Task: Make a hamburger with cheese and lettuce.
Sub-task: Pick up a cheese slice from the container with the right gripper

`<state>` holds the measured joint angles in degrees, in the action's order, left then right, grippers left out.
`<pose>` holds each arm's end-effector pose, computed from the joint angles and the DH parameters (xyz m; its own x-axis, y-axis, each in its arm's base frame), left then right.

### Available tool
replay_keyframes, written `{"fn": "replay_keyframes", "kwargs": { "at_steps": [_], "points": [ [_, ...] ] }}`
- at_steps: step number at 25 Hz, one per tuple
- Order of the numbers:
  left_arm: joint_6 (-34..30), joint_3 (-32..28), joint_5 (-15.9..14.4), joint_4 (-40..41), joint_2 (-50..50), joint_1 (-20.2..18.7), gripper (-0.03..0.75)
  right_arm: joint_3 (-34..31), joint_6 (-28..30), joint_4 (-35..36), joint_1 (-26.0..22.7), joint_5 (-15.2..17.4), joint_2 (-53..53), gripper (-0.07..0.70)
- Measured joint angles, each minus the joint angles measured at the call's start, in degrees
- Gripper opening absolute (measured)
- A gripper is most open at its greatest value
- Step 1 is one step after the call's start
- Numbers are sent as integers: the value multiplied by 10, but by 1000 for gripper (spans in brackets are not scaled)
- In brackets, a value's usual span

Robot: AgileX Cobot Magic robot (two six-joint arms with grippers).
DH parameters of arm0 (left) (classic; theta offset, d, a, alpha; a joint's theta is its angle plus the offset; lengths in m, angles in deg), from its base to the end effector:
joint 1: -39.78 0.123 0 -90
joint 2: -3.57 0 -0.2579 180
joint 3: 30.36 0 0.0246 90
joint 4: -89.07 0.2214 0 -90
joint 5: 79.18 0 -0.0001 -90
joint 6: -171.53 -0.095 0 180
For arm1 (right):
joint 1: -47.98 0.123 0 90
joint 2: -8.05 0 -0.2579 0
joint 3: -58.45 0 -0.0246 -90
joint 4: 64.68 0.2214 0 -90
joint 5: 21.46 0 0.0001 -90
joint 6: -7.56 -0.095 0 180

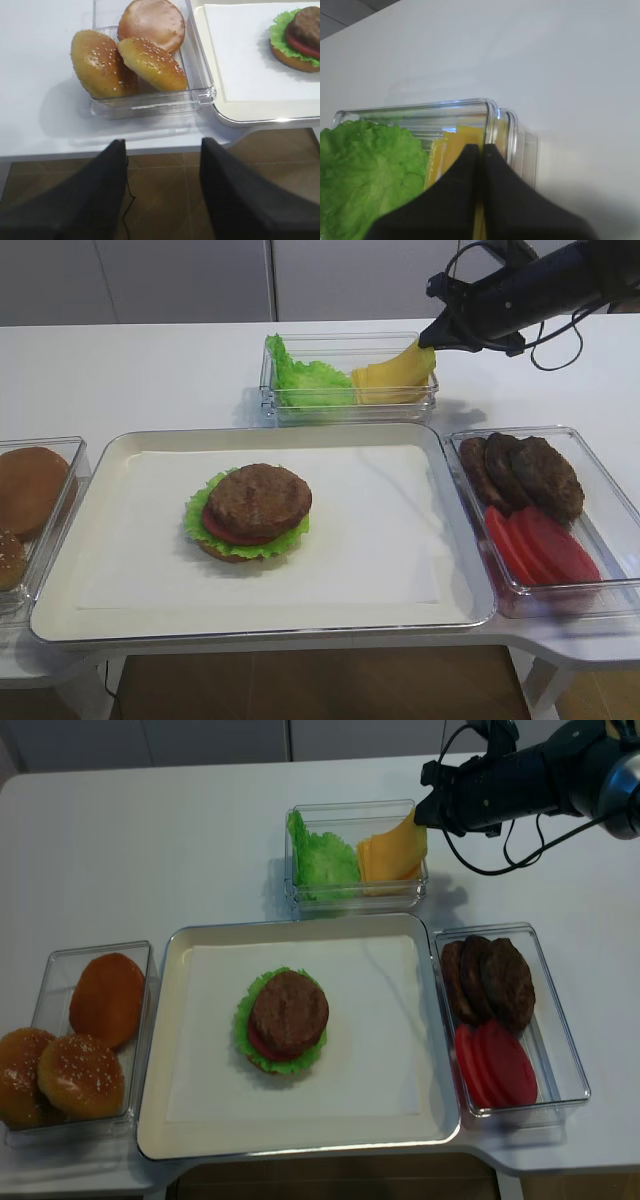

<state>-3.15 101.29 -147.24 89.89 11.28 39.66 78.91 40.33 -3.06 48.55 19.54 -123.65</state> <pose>-0.0070 0.0013 0.2483 -0.5580 -0.0862 -0.8254 -0.0579 0.9962 -0.0649 0.4423 0.0593 0.2047 -0.7989 0.2931 -0.5252 -0.1409 0.7577 0.6372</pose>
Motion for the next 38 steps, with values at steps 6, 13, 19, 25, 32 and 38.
{"fn": "replay_keyframes", "kwargs": {
  "at_steps": [6, 13, 19, 25, 32, 38],
  "points": [
    [0, 0, 0, 0, 0, 0, 358, 1, 4, 2, 0, 4, 0, 6],
    [0, 0, 0, 0, 0, 0, 358, 1, 19, 10, 0, 7, 10, 6],
    [0, 0, 0, 0, 0, 0, 358, 1, 21, 9, 0, 15, 31, 5],
    [0, 0, 0, 0, 0, 0, 358, 1, 9, -8, 0, 42, 61, 5],
    [0, 0, 0, 0, 0, 0, 358, 1, -52, -92, 0, 79, 137, 5],
    [0, 0, 0, 0, 0, 0, 358, 1, -80, -121, 0, 119, 193, 4]
  ]
}}
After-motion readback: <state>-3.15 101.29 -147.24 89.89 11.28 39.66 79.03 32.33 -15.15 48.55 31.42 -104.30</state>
